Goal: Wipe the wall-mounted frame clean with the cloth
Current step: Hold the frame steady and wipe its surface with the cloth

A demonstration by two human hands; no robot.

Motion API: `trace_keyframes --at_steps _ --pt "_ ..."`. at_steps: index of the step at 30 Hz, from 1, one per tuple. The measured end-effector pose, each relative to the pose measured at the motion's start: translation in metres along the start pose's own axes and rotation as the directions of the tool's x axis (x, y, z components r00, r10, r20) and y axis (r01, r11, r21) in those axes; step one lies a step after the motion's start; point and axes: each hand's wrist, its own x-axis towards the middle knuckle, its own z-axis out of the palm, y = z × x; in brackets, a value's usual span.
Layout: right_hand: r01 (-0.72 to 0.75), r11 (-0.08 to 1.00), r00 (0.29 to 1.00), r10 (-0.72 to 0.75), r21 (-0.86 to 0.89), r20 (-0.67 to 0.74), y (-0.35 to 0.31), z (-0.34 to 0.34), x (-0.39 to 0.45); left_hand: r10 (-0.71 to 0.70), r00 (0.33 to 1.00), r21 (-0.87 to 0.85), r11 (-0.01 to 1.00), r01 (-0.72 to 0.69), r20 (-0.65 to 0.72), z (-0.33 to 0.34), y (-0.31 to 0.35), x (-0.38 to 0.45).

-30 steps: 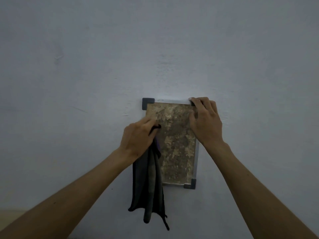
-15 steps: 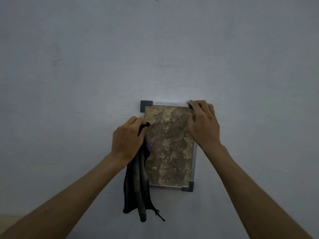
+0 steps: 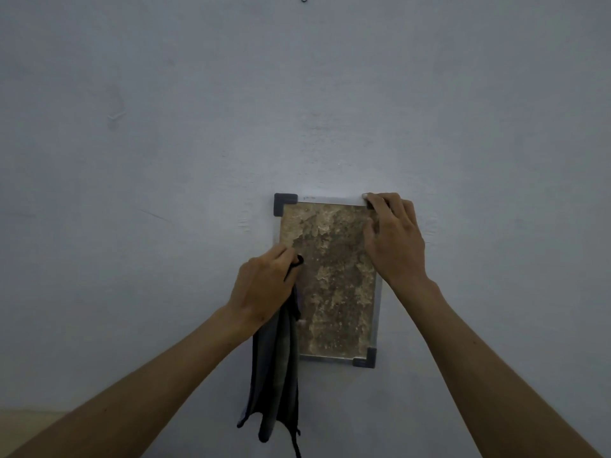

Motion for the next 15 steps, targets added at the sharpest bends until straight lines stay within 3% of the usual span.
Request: trace_keyframes --at_steps 3,7,9,15 --pt "0.002 1.0 1.0 -0.002 0.0 0.0 0.0 0.0 0.0 0.003 0.999 0.031 1.0 -0.002 -0.053 -0.005 -0.006 0.007" --pt "0.003 1.0 1.0 -0.003 -0.005 -0.003 0.001 0.0 -0.001 -0.146 0.974 -0.048 0.989 0.139 -0.172 -0.004 -0.004 0.015" --pt "0.002 1.0 1.0 -0.002 -0.003 -0.005 0.001 0.001 -0.001 -0.149 0.977 -0.078 0.987 0.139 -0.155 0.001 0.0 0.015" --pt "-0.001 1.0 1.0 0.001 -0.011 -0.002 0.001 0.001 -0.001 0.024 1.0 -0.034 0.999 -0.025 -0.014 -0.002 0.003 0.013"
